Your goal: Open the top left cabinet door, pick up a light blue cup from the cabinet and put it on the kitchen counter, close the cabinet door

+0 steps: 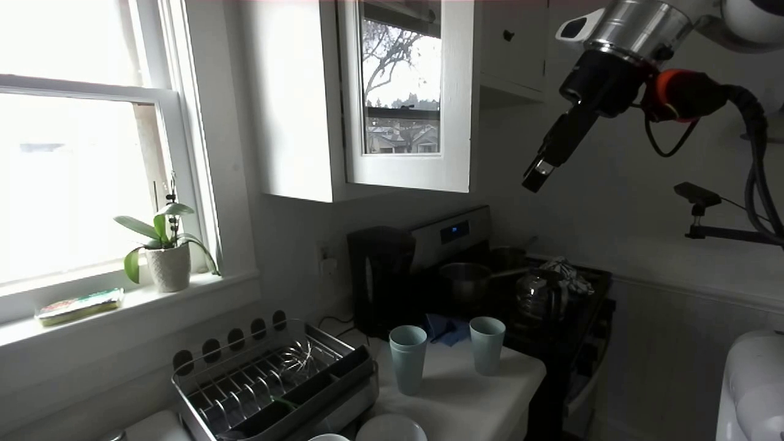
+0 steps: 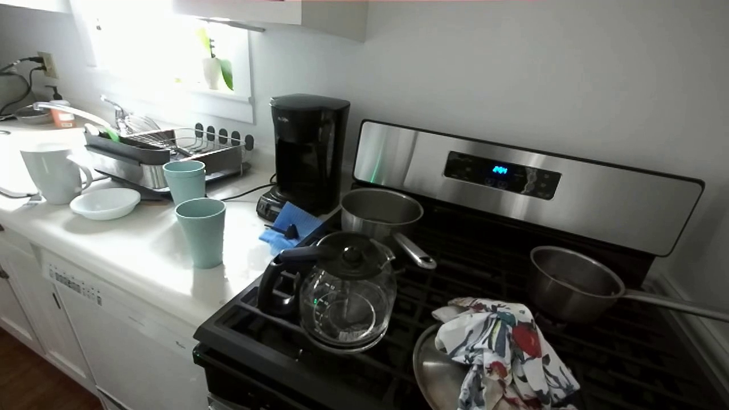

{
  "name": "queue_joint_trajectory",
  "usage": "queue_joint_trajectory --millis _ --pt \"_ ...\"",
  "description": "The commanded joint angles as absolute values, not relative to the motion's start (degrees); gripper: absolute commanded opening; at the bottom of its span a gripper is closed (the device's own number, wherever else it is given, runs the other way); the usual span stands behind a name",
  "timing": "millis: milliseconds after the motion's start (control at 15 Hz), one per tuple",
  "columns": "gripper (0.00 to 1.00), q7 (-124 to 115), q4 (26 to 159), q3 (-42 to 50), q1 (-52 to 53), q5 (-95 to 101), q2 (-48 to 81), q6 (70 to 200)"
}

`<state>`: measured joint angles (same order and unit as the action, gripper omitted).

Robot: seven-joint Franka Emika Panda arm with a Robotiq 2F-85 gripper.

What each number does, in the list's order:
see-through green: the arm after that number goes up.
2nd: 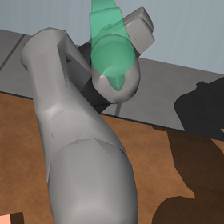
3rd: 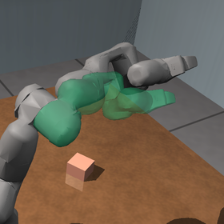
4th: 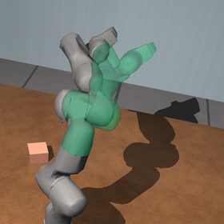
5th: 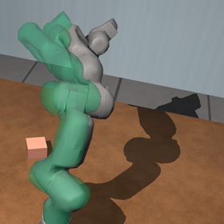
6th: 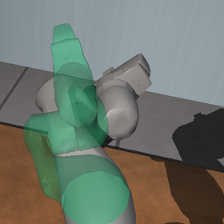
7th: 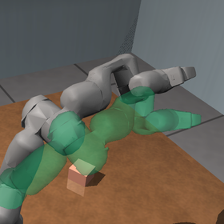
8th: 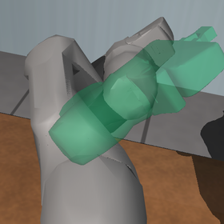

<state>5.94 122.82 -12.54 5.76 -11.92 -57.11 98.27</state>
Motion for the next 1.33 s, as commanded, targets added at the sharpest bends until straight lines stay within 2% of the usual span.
queue_joint_trajectory --millis 0,400,467,600,800,1200,1267 --pt "1.00 2.8 122.1 -15.3 6.8 -10.0 -56.9 101.0" --pt "0.98 0.5 123.2 -19.7 7.1 -8.9 -56.7 109.3" --pt "0.73 0.2 123.2 -20.1 6.9 -8.3 -56.5 111.1" --pt "0.69 -0.2 123.5 -20.7 7.0 -7.5 -56.1 114.4" --pt "0.45 -1.2 124.2 -21.6 6.1 -5.1 -55.3 118.9" --pt "0.05 -2.8 126.8 -21.0 6.2 -1.2 -53.3 128.0" --pt "0.01 -3.0 127.1 -21.3 5.8 -0.4 -53.3 128.9"
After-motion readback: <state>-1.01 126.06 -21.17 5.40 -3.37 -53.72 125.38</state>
